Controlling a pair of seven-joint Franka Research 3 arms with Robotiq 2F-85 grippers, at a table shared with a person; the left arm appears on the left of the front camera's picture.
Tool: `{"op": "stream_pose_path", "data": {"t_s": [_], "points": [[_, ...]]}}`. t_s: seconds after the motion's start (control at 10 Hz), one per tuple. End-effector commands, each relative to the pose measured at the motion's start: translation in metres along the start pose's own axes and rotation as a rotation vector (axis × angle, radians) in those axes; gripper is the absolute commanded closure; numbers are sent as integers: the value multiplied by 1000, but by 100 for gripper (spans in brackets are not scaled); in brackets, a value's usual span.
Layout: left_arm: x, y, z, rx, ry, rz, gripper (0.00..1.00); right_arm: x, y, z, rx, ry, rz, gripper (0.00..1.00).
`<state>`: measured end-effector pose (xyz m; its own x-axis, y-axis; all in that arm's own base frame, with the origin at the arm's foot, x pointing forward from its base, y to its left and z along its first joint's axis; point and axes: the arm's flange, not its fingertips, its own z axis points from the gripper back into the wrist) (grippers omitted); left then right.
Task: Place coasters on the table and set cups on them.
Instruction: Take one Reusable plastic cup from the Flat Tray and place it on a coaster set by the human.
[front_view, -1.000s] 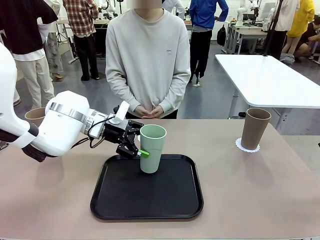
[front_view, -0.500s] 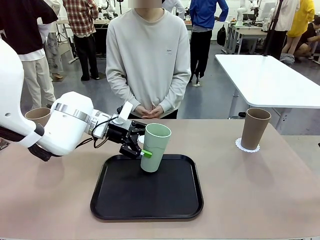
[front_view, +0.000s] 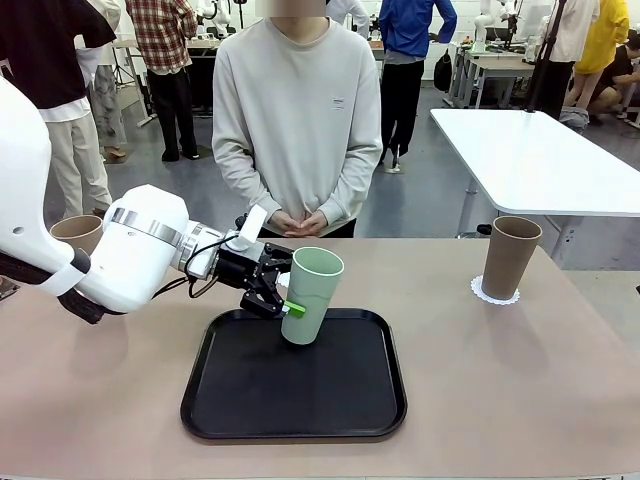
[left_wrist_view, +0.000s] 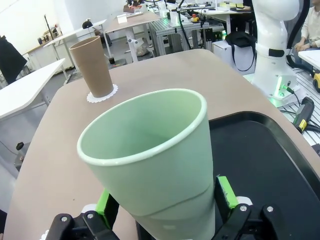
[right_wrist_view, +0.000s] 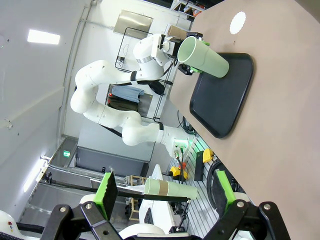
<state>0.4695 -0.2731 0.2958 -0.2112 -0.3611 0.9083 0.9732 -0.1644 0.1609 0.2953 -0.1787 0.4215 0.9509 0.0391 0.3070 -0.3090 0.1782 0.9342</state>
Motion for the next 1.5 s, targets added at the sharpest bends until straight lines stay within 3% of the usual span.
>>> {"op": "stream_pose_path", "data": {"t_s": [0.0,0.7,1.4], "points": [[0,-2,-6,15,-8,-21,0,-2,-1,-1,9,0,4,0],[-4,-3,-4,-2,65,83,0,-2,-1,-1,9,0,4,0],[-7,0,-5,-21,8,66,0,-2,-1,-1,9,0,4,0]]}}
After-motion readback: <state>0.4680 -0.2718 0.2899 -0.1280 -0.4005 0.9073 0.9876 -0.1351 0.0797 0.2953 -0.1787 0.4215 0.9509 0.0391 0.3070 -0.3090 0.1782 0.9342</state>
